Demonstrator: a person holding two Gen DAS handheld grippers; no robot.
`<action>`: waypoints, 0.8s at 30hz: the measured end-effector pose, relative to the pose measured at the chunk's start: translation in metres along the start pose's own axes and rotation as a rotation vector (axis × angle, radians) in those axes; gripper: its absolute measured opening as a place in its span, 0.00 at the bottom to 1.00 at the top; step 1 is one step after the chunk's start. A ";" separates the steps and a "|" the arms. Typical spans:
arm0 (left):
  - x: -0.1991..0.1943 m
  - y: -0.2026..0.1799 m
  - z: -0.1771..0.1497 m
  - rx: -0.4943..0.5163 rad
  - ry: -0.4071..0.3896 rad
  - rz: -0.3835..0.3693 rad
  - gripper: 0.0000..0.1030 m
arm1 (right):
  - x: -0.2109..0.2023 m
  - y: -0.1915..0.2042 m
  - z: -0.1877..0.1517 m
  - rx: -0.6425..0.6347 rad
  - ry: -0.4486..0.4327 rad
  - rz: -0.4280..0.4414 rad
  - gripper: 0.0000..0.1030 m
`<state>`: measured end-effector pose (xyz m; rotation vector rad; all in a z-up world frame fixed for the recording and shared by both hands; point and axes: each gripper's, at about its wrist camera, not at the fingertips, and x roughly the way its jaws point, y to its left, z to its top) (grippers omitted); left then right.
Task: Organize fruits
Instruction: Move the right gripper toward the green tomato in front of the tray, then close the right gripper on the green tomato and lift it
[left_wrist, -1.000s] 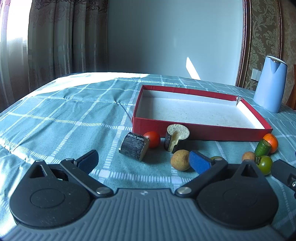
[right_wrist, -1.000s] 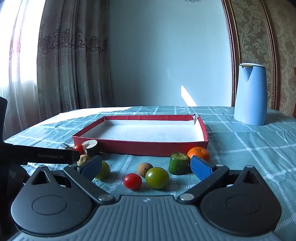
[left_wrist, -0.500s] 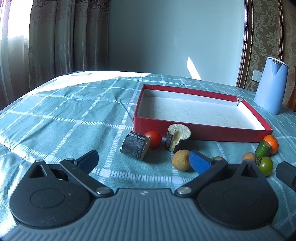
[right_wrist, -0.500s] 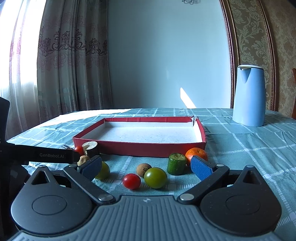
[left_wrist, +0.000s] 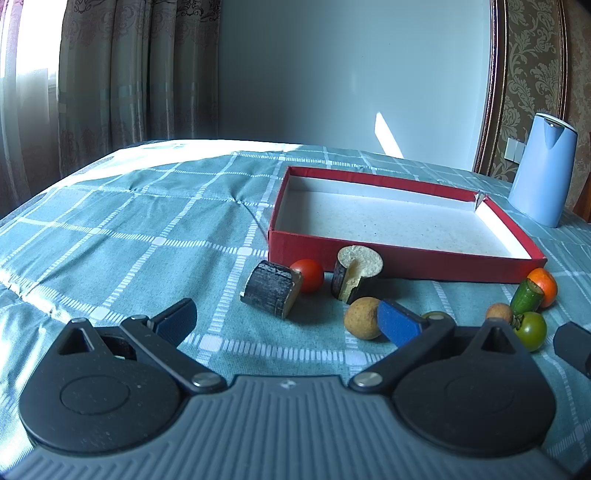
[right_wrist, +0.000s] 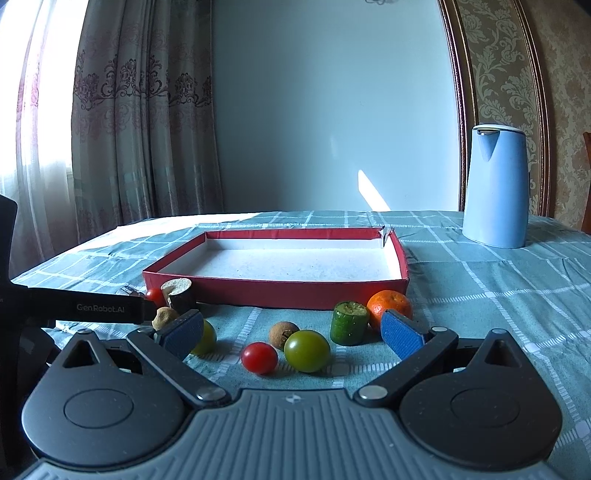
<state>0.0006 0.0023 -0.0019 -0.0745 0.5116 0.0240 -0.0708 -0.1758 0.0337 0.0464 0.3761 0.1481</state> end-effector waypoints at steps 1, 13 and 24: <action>0.000 0.000 0.000 0.003 0.007 0.001 1.00 | 0.000 0.000 0.000 0.004 0.000 -0.001 1.00; 0.000 -0.001 0.000 0.015 0.012 0.001 1.00 | 0.006 -0.009 -0.001 0.057 0.065 0.015 1.00; 0.001 0.000 0.001 0.008 0.011 0.006 1.00 | 0.021 -0.002 0.001 -0.012 0.158 0.055 0.69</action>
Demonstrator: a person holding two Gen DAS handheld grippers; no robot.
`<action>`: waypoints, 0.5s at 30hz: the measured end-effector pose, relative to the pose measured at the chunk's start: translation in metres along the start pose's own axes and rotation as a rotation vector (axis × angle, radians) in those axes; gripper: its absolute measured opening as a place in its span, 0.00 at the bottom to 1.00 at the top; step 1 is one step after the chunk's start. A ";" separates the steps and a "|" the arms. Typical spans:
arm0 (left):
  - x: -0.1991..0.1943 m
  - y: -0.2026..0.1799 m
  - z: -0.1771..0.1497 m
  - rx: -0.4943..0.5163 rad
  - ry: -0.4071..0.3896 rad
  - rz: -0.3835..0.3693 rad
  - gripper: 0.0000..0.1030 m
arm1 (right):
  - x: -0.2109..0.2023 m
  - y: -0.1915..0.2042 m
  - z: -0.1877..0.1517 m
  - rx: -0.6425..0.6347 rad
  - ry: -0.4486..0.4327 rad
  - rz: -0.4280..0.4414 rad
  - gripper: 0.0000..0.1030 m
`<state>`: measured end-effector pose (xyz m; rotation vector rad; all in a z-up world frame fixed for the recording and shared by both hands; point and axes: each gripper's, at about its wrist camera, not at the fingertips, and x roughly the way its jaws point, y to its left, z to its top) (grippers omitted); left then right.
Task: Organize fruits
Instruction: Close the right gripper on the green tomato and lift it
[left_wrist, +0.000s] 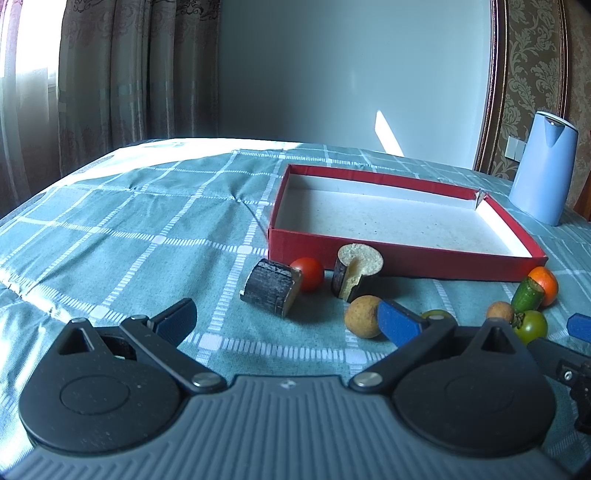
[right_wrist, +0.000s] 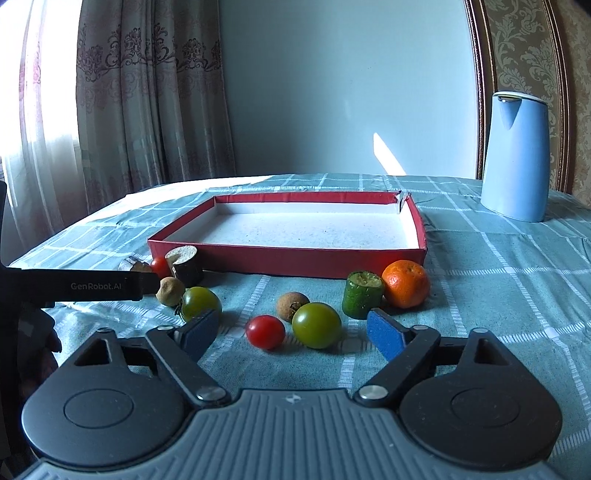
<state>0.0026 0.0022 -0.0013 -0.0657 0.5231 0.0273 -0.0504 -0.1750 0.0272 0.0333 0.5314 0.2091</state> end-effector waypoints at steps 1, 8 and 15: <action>0.000 0.000 0.000 -0.004 -0.005 -0.002 1.00 | 0.002 0.000 0.000 0.001 0.012 0.004 0.66; 0.001 0.001 0.000 -0.005 -0.006 -0.005 1.00 | 0.001 -0.003 0.001 0.008 0.001 -0.024 0.63; 0.002 0.000 -0.001 -0.002 -0.012 -0.007 1.00 | 0.016 -0.018 0.005 0.033 0.055 -0.052 0.47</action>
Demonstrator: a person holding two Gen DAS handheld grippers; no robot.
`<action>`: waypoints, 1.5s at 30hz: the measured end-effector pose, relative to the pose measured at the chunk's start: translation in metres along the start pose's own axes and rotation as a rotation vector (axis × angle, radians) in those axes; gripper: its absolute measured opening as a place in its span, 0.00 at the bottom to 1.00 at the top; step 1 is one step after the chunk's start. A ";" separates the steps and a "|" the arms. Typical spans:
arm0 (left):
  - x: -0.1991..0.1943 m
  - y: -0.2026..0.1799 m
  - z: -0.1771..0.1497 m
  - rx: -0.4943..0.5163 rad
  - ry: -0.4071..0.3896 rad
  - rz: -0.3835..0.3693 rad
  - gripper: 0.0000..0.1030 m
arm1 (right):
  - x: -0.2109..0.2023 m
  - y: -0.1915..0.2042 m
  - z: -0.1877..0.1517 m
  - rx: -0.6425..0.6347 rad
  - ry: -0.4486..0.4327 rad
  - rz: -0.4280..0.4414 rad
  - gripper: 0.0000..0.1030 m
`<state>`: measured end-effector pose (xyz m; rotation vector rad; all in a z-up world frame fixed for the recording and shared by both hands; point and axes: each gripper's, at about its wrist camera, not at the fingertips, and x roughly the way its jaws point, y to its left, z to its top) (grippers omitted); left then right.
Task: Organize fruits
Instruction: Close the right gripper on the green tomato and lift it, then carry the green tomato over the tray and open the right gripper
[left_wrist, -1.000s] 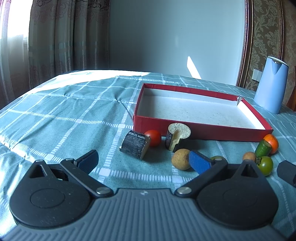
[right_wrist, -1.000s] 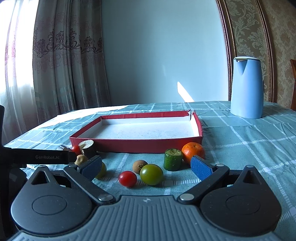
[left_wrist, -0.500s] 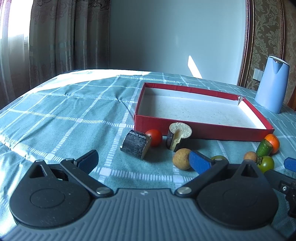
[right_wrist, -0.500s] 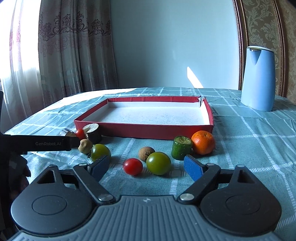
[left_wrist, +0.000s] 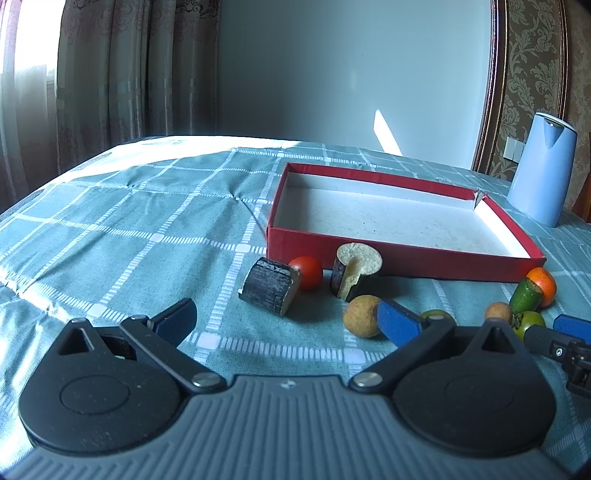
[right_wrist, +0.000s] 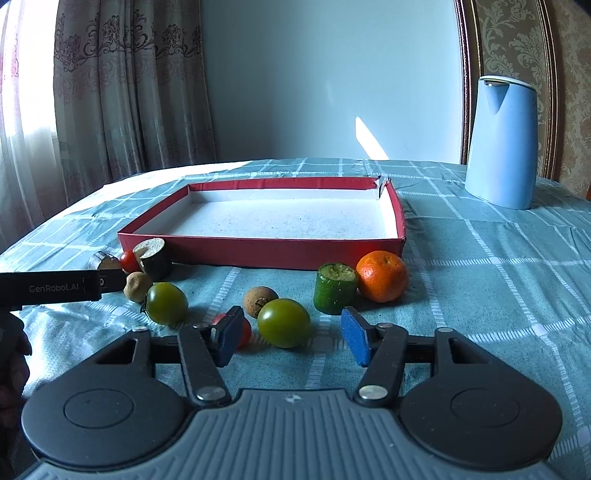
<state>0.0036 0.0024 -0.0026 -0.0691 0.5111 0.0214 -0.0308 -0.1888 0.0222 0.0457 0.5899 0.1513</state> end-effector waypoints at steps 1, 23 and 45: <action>0.000 0.000 0.000 0.000 -0.001 0.000 1.00 | 0.004 -0.002 0.000 0.008 0.012 0.007 0.42; 0.003 -0.001 -0.001 -0.014 0.018 -0.009 1.00 | 0.036 -0.035 0.081 0.026 -0.103 -0.016 0.31; -0.023 -0.007 -0.005 0.076 -0.119 -0.155 1.00 | 0.058 -0.090 0.074 0.241 -0.200 -0.066 0.58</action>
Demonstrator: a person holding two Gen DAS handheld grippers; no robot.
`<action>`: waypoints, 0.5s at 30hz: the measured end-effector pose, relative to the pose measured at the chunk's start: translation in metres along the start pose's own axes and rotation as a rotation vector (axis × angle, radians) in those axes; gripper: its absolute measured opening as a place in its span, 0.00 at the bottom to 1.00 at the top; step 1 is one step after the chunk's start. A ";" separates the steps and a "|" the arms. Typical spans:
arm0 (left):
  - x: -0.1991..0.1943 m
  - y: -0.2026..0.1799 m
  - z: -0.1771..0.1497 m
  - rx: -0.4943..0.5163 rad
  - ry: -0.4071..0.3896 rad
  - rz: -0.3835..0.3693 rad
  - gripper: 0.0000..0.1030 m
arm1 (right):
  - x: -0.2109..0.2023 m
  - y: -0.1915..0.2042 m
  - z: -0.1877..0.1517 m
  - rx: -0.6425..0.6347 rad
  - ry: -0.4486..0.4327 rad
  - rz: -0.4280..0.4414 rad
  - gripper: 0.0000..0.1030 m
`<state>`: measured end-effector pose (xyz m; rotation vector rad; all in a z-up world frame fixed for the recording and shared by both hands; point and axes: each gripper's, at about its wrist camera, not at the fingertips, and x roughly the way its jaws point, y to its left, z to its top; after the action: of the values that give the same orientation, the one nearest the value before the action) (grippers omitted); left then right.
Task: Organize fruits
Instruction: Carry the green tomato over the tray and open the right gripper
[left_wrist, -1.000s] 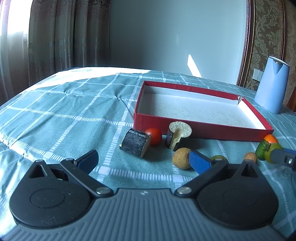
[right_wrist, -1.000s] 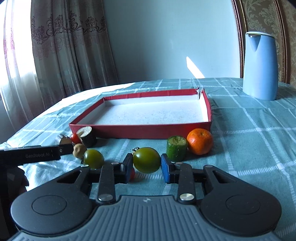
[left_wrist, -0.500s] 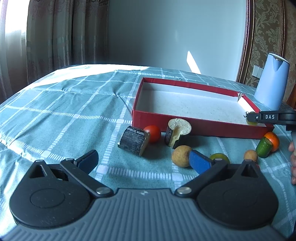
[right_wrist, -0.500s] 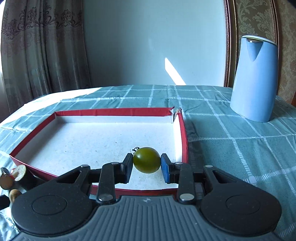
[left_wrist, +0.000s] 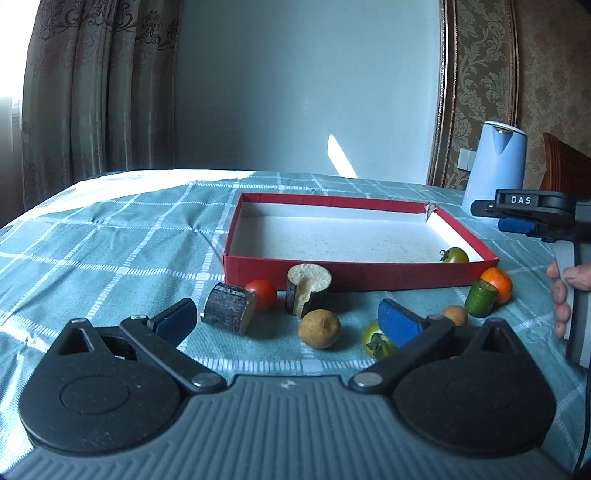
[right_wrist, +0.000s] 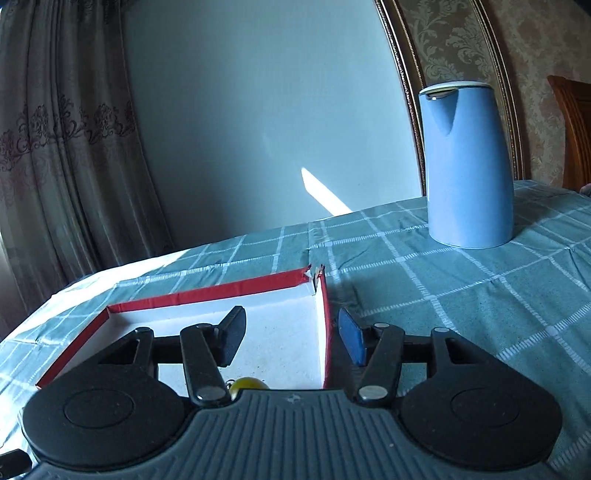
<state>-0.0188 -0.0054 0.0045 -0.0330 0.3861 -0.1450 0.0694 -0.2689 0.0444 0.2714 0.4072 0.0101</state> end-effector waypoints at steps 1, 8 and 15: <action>-0.003 -0.003 0.000 0.031 -0.022 -0.016 1.00 | 0.001 -0.004 0.001 0.021 0.005 -0.002 0.59; -0.015 -0.033 -0.002 0.139 -0.088 -0.067 0.98 | 0.001 -0.007 0.002 0.036 -0.004 0.010 0.59; -0.001 -0.054 -0.002 0.137 -0.003 -0.149 0.79 | 0.001 -0.005 0.001 0.024 -0.001 0.007 0.60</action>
<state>-0.0274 -0.0586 0.0066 0.0732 0.3698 -0.3182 0.0705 -0.2736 0.0432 0.2962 0.4058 0.0119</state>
